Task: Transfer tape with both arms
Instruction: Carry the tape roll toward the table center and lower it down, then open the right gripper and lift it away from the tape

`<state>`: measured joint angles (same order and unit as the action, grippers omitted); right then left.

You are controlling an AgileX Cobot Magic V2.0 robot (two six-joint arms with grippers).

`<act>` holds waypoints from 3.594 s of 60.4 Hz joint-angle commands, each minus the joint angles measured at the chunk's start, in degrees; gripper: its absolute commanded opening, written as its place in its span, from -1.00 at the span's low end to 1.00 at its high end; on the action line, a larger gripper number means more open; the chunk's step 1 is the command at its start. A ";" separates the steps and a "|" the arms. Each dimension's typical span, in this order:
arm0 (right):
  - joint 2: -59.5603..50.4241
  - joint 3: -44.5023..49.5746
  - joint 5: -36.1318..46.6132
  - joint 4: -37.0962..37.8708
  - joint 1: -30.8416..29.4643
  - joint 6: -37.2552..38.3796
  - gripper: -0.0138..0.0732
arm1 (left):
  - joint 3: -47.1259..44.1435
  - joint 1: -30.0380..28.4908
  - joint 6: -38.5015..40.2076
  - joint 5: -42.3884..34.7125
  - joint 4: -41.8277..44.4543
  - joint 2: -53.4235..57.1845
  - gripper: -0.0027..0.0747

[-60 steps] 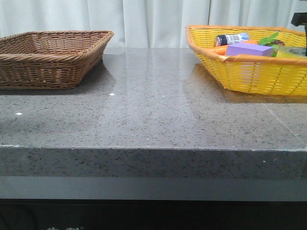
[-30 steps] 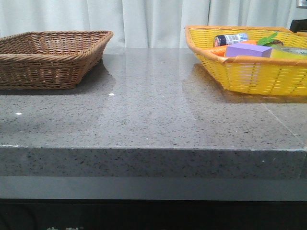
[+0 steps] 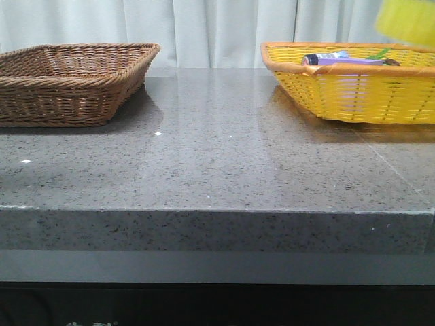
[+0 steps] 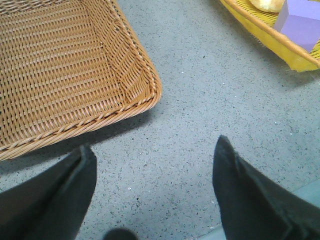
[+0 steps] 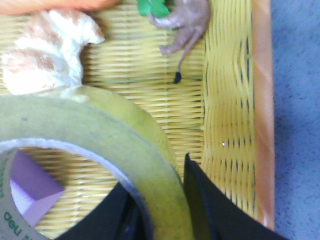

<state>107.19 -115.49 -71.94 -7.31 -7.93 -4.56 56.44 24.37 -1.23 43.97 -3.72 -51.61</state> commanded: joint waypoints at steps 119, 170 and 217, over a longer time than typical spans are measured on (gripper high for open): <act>7.17 -1.86 7.02 3.83 37.31 -7.08 -0.40 | 2.03 0.42 0.10 -4.05 -0.57 0.20 0.34; 5.08 -2.14 8.75 3.78 37.31 -4.11 0.27 | 2.03 0.42 0.10 -4.05 -0.57 0.20 0.34; -35.04 31.91 28.29 -2.57 37.31 1.12 0.27 | 2.03 0.42 0.10 -4.05 -0.57 0.20 0.34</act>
<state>77.91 -85.82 -49.56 -8.05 29.43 -3.49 56.44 24.37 -1.23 43.97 -3.72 -51.61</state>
